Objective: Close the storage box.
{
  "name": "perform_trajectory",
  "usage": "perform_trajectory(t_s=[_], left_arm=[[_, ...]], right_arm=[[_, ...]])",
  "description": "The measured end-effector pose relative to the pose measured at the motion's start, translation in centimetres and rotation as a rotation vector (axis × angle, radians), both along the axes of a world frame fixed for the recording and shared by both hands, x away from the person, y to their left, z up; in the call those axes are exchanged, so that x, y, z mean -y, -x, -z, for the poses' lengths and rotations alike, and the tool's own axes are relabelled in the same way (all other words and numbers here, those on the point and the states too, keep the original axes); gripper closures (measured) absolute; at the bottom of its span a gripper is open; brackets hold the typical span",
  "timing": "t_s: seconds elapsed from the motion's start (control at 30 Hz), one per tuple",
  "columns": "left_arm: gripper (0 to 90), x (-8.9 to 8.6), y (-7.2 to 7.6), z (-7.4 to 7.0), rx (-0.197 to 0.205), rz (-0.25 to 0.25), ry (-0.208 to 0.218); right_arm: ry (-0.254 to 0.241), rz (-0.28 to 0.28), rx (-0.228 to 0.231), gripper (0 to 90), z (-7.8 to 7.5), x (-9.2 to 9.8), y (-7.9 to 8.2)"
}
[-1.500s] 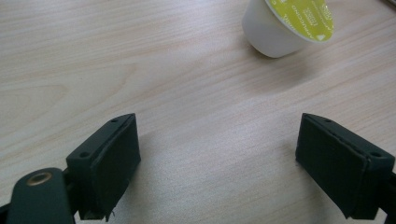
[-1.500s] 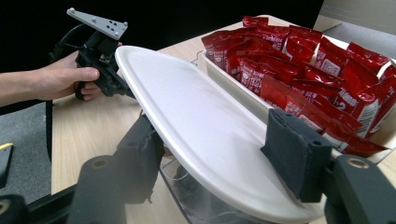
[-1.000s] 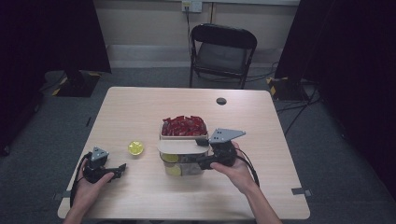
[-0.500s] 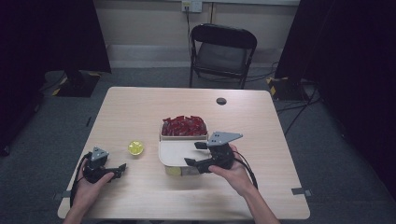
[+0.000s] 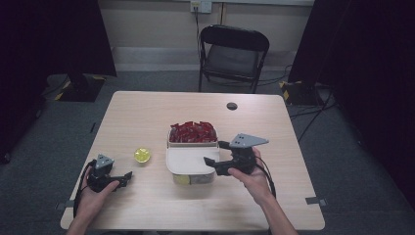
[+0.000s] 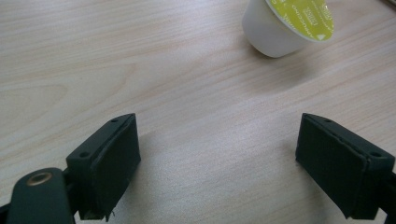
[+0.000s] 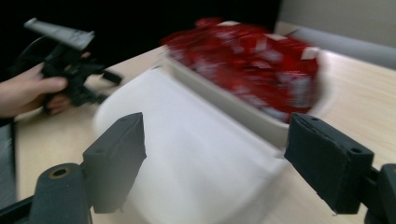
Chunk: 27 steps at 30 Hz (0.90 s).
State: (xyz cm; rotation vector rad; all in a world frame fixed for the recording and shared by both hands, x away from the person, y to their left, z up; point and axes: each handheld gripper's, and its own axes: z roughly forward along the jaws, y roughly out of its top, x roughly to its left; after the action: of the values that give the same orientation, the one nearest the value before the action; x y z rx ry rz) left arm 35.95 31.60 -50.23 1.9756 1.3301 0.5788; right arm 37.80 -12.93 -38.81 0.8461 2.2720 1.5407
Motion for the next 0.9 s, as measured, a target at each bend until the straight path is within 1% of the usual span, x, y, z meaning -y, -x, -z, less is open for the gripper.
perform_trajectory(t_s=[0.03,0.1,0.23,0.37,0.4,0.47,0.57,0.67,0.8,0.83,0.9], left_arm=[[13.0,0.0,0.0,0.0,0.000,0.000,0.000],[13.0,0.0,0.0,0.0,0.000,0.001,0.000],[13.0,0.0,0.0,0.0,0.000,0.001,0.000],[13.0,0.0,0.0,0.0,0.000,0.001,0.000],[13.0,0.0,0.0,0.0,0.000,0.000,0.000],[13.0,0.0,0.0,0.0,0.000,0.001,0.000],[13.0,0.0,0.0,0.0,0.000,0.001,0.000],[13.0,0.0,0.0,0.0,0.000,0.000,-0.001],[13.0,0.0,0.0,0.0,0.000,-0.001,-0.002],[13.0,0.0,0.0,0.0,0.000,0.000,-0.001],[13.0,0.0,0.0,0.0,0.000,0.000,-0.001]], right_arm=[[-0.013,0.022,0.001,17.4,-0.1,0.5,-0.1],[-0.023,0.065,-0.004,14.4,-0.1,1.6,-0.2],[-0.013,0.137,-0.004,14.1,0.3,3.5,-0.5],[-0.010,0.203,-0.026,14.0,0.9,5.3,-0.6],[0.001,0.223,-0.035,14.1,1.1,5.6,-0.6],[0.019,0.254,-0.038,14.1,1.5,6.3,-0.7],[0.020,0.299,-0.064,14.0,2.3,7.3,-0.8],[0.046,0.348,-0.073,14.1,3.1,8.0,-0.7],[0.089,0.390,-0.095,14.2,4.1,9.0,-0.8],[0.092,0.397,-0.108,14.3,4.3,9.3,-0.8],[0.103,0.412,-0.117,14.2,4.8,9.9,-0.9]])
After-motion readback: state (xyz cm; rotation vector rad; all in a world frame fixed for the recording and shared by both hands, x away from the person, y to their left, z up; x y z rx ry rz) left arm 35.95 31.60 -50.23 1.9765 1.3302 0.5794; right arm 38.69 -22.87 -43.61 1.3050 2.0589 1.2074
